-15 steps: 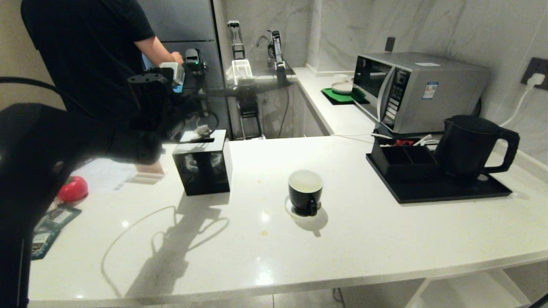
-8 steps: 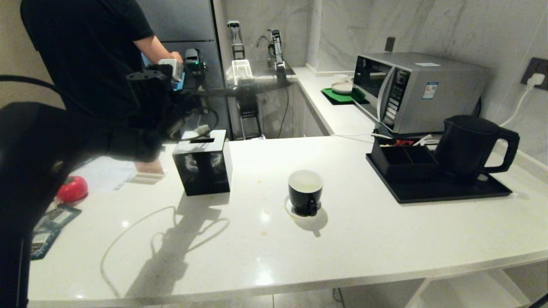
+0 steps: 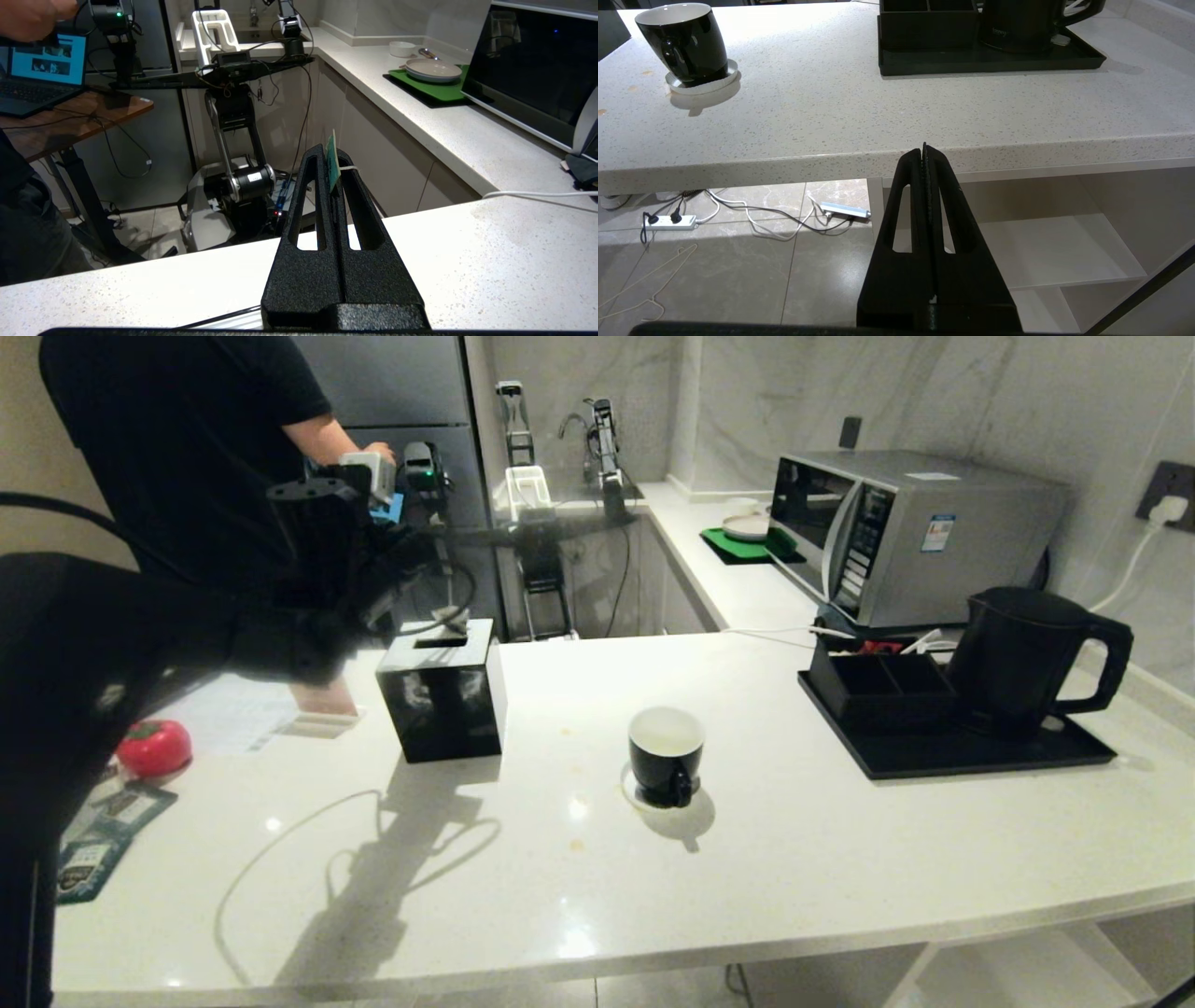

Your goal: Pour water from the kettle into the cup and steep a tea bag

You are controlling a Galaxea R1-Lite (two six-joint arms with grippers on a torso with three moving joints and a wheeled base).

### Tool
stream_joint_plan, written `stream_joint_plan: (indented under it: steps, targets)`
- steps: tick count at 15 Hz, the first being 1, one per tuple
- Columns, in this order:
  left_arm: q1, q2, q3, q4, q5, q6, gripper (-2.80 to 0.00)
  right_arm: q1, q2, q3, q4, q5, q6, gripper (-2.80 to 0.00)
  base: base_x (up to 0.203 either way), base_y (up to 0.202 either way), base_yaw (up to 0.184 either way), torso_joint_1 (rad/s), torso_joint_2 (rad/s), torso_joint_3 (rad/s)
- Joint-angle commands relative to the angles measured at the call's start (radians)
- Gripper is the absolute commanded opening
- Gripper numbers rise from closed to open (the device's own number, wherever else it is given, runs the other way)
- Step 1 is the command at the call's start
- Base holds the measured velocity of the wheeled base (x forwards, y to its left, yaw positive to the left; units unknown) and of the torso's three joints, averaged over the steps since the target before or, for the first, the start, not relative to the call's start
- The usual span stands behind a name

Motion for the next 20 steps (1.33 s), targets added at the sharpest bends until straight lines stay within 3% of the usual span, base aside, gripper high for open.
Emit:
stream_joint_plan:
  steps: [1, 7, 13, 20]
  targets:
    - [-0.002, -0.008, 0.003, -0.004, 0.0, 0.0, -2.8, 0.0, 0.0, 0.0, 0.0, -0.001, 0.0, -2.8, 0.0, 0.0, 0.0, 0.0, 0.0, 0.0]
    - [-0.002, -0.02, 0.012, -0.011, 0.0, 0.0, -2.8, 0.0, 0.0, 0.0, 0.0, 0.0, 0.0, -2.8, 0.0, 0.0, 0.0, 0.0, 0.0, 0.0]
    - [0.004, -0.079, 0.126, -0.017, 0.001, 0.0, -2.8, 0.0, 0.0, 0.0, 0.0, -0.001, 0.0, -2.8, 0.0, 0.0, 0.0, 0.0, 0.0, 0.0]
    - [0.048, -0.092, 0.154, -0.017, 0.001, 0.004, -2.8, 0.0, 0.0, 0.0, 0.0, 0.0, 0.0, -2.8, 0.0, 0.0, 0.0, 0.0, 0.0, 0.0]
